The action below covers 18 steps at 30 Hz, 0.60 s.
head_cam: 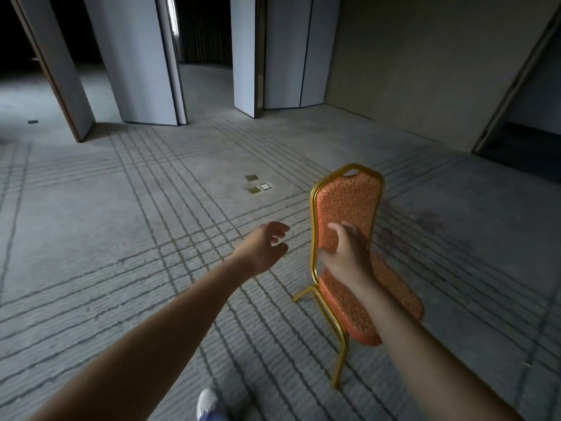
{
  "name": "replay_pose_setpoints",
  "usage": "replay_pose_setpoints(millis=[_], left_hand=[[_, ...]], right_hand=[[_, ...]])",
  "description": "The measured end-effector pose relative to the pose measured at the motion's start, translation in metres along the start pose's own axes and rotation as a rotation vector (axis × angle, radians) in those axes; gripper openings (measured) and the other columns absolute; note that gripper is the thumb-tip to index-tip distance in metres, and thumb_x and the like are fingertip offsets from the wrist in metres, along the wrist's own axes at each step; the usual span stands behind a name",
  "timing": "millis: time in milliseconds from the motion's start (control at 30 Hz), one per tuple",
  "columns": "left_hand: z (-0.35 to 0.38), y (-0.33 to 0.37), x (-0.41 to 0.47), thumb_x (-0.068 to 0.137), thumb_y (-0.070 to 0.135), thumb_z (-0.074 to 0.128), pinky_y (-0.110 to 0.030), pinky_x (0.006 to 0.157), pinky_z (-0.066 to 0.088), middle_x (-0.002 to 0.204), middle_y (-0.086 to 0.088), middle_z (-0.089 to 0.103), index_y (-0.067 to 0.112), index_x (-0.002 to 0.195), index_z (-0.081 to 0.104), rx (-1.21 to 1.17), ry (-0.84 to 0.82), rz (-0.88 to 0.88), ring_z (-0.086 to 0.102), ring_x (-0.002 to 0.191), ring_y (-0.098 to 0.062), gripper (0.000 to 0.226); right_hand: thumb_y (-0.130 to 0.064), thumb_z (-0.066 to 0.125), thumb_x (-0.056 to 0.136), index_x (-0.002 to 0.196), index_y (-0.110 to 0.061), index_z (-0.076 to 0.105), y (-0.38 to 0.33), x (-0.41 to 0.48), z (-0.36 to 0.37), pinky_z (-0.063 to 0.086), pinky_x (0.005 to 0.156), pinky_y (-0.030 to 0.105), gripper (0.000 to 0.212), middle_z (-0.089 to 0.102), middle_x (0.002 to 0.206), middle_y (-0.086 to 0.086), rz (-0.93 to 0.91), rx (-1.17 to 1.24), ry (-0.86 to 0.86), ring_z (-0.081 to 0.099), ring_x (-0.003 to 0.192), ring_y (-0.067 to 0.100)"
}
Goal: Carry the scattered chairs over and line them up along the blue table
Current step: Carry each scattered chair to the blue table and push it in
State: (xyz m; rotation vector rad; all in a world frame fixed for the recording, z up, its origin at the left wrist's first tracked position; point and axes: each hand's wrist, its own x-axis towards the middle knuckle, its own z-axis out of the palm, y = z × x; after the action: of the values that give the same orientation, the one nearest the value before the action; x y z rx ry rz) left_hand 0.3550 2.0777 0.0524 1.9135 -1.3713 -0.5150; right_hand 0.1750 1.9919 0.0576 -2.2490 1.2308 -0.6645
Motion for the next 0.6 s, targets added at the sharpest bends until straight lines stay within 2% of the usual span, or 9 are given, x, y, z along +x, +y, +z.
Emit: replay_pose_setpoints(millis=[100, 233, 467, 600], left_hand=[[-0.010, -0.031, 0.090, 0.090, 0.018, 0.062, -0.033, 0.095, 0.050, 0.120, 0.000, 0.061, 0.018, 0.128, 0.056, -0.010, -0.031, 0.036, 0.059, 0.105, -0.015, 0.039], [-0.034, -0.056, 0.228, 0.090, 0.021, 0.062, -0.036, 0.096, 0.049, 0.123, 0.003, 0.062, 0.021, 0.129, 0.055, 0.048, -0.109, 0.101, 0.060, 0.107, -0.013, 0.039], [-0.031, -0.064, 0.401, 0.088, 0.016, 0.061, -0.031, 0.095, 0.049, 0.119, 0.001, 0.063, 0.019, 0.128, 0.058, 0.057, -0.254, 0.185, 0.061, 0.106, -0.015, 0.040], [-0.011, -0.069, 0.462, 0.087, 0.016, 0.061, -0.033, 0.096, 0.049, 0.119, 0.000, 0.063, 0.020, 0.127, 0.058, 0.052, -0.338, 0.214, 0.061, 0.105, -0.016, 0.040]], right_hand=[[-0.031, 0.067, 0.083, 0.138, -0.023, 0.043, 0.008, 0.084, 0.031, 0.031, 0.110, 0.044, 0.060, 0.025, 0.153, 0.003, 0.049, -0.025, 0.005, 0.022, 0.141, 0.024], [-0.033, 0.066, 0.085, 0.140, -0.020, 0.042, 0.007, 0.206, 0.061, 0.030, 0.109, 0.039, 0.062, 0.025, 0.153, 0.004, 0.143, -0.035, 0.058, 0.025, 0.139, 0.025], [-0.032, 0.066, 0.085, 0.131, -0.013, 0.050, 0.022, 0.338, 0.082, 0.037, 0.097, 0.036, 0.053, 0.042, 0.135, 0.007, 0.273, -0.065, 0.162, 0.035, 0.127, 0.025], [-0.034, 0.065, 0.084, 0.133, -0.011, 0.050, 0.046, 0.385, 0.087, 0.036, 0.103, 0.039, 0.057, 0.046, 0.135, 0.008, 0.329, -0.064, 0.190, 0.038, 0.129, 0.027]])
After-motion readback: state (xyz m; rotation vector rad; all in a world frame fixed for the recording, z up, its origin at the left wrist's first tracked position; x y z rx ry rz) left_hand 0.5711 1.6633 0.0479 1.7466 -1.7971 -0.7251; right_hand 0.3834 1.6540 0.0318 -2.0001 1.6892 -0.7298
